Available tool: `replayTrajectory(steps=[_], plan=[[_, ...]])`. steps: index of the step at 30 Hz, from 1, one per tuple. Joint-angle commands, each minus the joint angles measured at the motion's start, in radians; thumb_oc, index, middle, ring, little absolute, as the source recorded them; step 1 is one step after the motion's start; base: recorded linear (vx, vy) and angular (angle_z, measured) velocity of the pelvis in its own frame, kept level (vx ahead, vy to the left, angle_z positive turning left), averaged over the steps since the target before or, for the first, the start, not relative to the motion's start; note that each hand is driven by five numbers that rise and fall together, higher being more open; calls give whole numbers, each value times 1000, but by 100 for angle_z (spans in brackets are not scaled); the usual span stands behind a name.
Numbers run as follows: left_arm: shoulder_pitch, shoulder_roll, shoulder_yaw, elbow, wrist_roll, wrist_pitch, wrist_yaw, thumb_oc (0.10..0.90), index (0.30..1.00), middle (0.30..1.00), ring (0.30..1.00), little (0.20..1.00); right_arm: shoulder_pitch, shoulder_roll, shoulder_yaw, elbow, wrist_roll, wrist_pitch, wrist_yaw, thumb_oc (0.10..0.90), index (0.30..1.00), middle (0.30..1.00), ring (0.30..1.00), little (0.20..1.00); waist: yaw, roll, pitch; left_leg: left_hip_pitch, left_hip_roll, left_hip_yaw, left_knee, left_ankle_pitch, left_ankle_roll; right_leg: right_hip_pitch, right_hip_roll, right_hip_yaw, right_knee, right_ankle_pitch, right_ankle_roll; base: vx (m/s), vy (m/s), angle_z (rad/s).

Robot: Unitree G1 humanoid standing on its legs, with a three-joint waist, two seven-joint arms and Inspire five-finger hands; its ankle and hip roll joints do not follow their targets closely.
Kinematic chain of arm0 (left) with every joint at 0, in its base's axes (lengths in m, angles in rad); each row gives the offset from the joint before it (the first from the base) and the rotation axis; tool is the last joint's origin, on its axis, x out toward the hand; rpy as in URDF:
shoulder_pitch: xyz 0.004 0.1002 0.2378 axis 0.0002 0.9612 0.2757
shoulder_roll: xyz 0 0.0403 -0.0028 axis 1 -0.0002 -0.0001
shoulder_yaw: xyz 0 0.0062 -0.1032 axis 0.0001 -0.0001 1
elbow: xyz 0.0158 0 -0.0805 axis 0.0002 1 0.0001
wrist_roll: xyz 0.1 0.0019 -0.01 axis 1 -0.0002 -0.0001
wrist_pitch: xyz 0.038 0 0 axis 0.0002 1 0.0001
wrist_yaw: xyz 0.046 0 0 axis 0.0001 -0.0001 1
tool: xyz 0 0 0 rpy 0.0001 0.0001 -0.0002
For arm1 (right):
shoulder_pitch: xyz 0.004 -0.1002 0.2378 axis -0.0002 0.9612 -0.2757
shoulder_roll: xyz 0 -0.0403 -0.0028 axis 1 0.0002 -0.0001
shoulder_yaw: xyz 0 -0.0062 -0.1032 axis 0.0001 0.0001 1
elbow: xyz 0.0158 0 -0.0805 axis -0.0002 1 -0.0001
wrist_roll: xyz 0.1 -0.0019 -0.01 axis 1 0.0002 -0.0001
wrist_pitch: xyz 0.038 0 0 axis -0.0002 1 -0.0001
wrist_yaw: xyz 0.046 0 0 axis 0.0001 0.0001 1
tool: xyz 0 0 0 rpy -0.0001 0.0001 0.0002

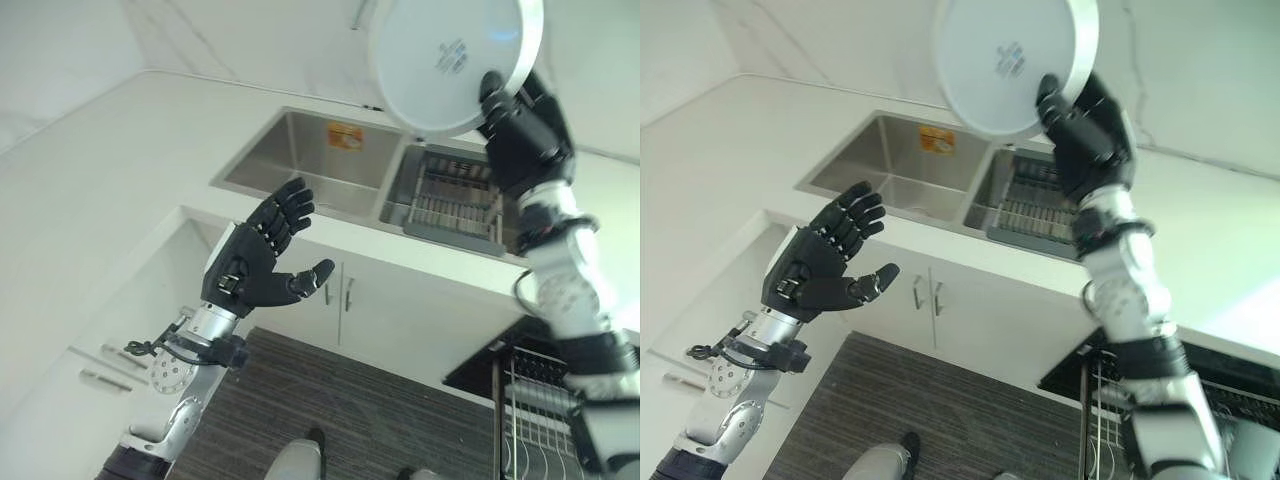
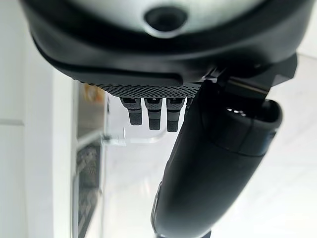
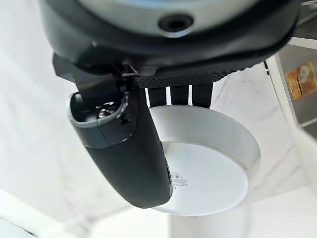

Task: Place the dishes in the dishwasher.

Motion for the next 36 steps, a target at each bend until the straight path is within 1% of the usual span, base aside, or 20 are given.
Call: replayTrajectory(steps=[1, 3, 5, 6, 7, 9, 10, 11, 12, 13, 14, 15, 17, 19, 24, 27, 28, 30, 33, 36], plan=[[-48, -4, 51, -155, 33, -87, -19, 800, 900, 900, 900, 900, -134, -47, -82, 9, -105, -164, -25, 400, 300, 300, 300, 300, 4, -3, -34, 123, -30, -35, -60, -163, -4, -102, 6, 16, -83, 169, 70, -74, 54, -42], [-52, -5, 47, -153, 45, -81, -11, 800, 900, 900, 900, 900, -61, -13, -85, -29, -96, -179, -13, 400, 300, 300, 300, 300, -20, -2, -21, 131, -25, -7, -60, -165, 7, -93, 18, -6, -83, 198, 65, -102, 58, -52], [-59, -10, 46, -158, 54, -83, -6, 800, 900, 900, 900, 900, -26, -12, -94, -43, -85, -183, 2, 400, 300, 300, 300, 300, -31, 10, -24, 123, -8, 15, -60, -160, 15, -60, 45, -18, -83, 167, 48, -143, 30, -55], [-67, -9, 44, -166, 60, -83, -8, 800, 900, 900, 900, 900, -2, -13, -99, -46, -48, -211, 23, 400, 300, 300, 300, 300, -35, 22, -29, 112, 6, 36, -60, -155, 21, -25, 61, -29, -83, 141, 34, -198, -30, -44], [-75, -6, 42, -167, 78, -78, -3, 800, 900, 900, 900, 900, 15, -6, -103, -53, -40, -236, 42, 400, 300, 300, 300, 300, -32, 29, -37, 99, 23, 68, -60, -151, 21, 10, 45, -61, -83, 137, 23, -194, -72, -38], [-91, -3, 34, -168, 86, -61, 2, 800, 900, 900, 900, 900, 21, 19, -95, -71, -34, -280, 62, 400, 300, 300, 300, 300, -18, 32, -44, 87, 39, 96, -60, -148, 17, 36, -2, -99, -83, 160, 22, -108, -120, -47], [-97, -3, 33, -168, 87, -52, -2, 800, 900, 900, 900, 900, 22, 39, -93, -78, -50, -284, 64, 400, 300, 300, 300, 300, -7, 32, -43, 93, 44, 107, -60, -156, 14, 54, -30, -116, -83, 173, 32, -80, -171, -88], [-104, 1, 36, -174, 87, -42, -3, 800, 900, 900, 900, 900, 15, 61, -88, -85, -62, -286, 65, 400, 300, 300, 300, 300, 8, 32, -42, 98, 51, 121, -60, -159, 9, 65, -71, -148, -83, 197, 45, -71, -162, -104], [-106, 3, 37, -180, 88, -35, -2, 800, 900, 900, 900, 900, 11, 73, -81, -91, -72, -284, 64, 400, 300, 300, 300, 300, 15, 31, -41, 101, 55, 129, -60, -161, 8, 66, -90, -165, -83, 206, 52, -76, -211, -90], [-119, 7, 31, -192, 86, -14, -3, 800, 900, 900, 900, 900, 9, 94, -60, -105, -107, -290, 46, 400, 300, 300, 300, 300, 21, 26, -38, 108, 53, 122, -60, -173, 8, 50, -113, -179, -83, 229, 68, -53, -222, -79], [-129, 7, 28, -194, 77, -3, -17, 800, 900, 900, 900, 900, 13, 95, -54, -117, -117, -293, 29, 400, 300, 300, 300, 300, 22, 28, -41, 109, 63, 123, -60, -173, 4, 53, -110, -188, -83, 179, 67, -49, -243, -77], [-135, 3, 22, -199, 76, 5, -16, 800, 900, 900, 900, 900, 18, 95, -50, -132, -124, -289, 14, 400, 300, 300, 300, 300, 20, 30, -45, 110, 76, 132, -60, -171, -3, 54, -109, -198, -83, 150, 64, -52, -200, -85], [-139, -12, 8, -208, 90, 13, -5, 800, 900, 900, 900, 900, 27, 90, -48, -158, -163, -272, -56, 400, 300, 300, 300, 300, 9, 33, -49, 113, 101, 151, -60, -165, -19, 52, -101, -201, -83, 121, 61, -36, -162, -42], [-147, -22, -3, -216, 90, 27, 6, 800, 900, 900, 900, 900, 38, 79, -55, -169, -172, -258, -89, 400, 300, 300, 300, 300, -5, 32, -52, 114, 118, 159, -60, -157, -30, 51, -79, -189, -83, 91, 55, -17, -160, -10], [-118, -59, -4, -235, 120, 47, 5, 800, 900, 900, 900, 900, 94, 34, -69, -236, -180, -232, -72, 400, 300, 300, 300, 300, -41, 26, -66, 109, 163, 190, -60, -131, -61, 43, -24, -156, -83, 25, 42, -7, -140, -18], [-97, -70, -5, -236, 137, 46, -7, 800, 900, 900, 900, 900, 107, 19, -70, -257, -224, -226, -78, 400, 300, 300, 300, 300, -54, 27, -69, 104, 188, 202, -60, -116, -80, 38, -2, -150, -83, 8, 27, -15, -162, -15], [-87, -70, -16, -220, 168, 43, -9, 800, 900, 900, 900, 900, 108, 6, -74, -266, -285, -221, -101, 400, 300, 300, 300, 300, -66, 30, -69, 97, 206, 208, -60, -105, -92, 31, 16, -142, -83, -3, 13, -44, -202, -18], [-81, -67, -20, -212, 177, 36, -7, 800, 900, 900, 900, 900, 111, -1, -75, -270, -321, -218, -111, 400, 300, 300, 300, 300, -73, 31, -68, 94, 215, 209, -60, -99, -98, 27, 26, -136, -83, -8, 7, -29, -145, -10], [-64, -61, -22, -204, 184, 28, -2, 800, 900, 900, 900, 900, 122, -26, -75, -281, -428, -205, -128, 400, 300, 300, 300, 300, -87, 35, -68, 87, 241, 217, -60, -84, -111, 17, 52, -124, -83, -19, -11, -20, -168, -4], [-46, -60, -17, -189, 186, 30, 6, 800, 900, 900, 900, 900, 135, -44, -85, -280, -470, -188, -130, 400, 300, 300, 300, 300, -99, 39, -67, 85, 264, 228, -60, -70, -123, 12, 74, -117, -83, -28, -26, -10, -188, -17]])
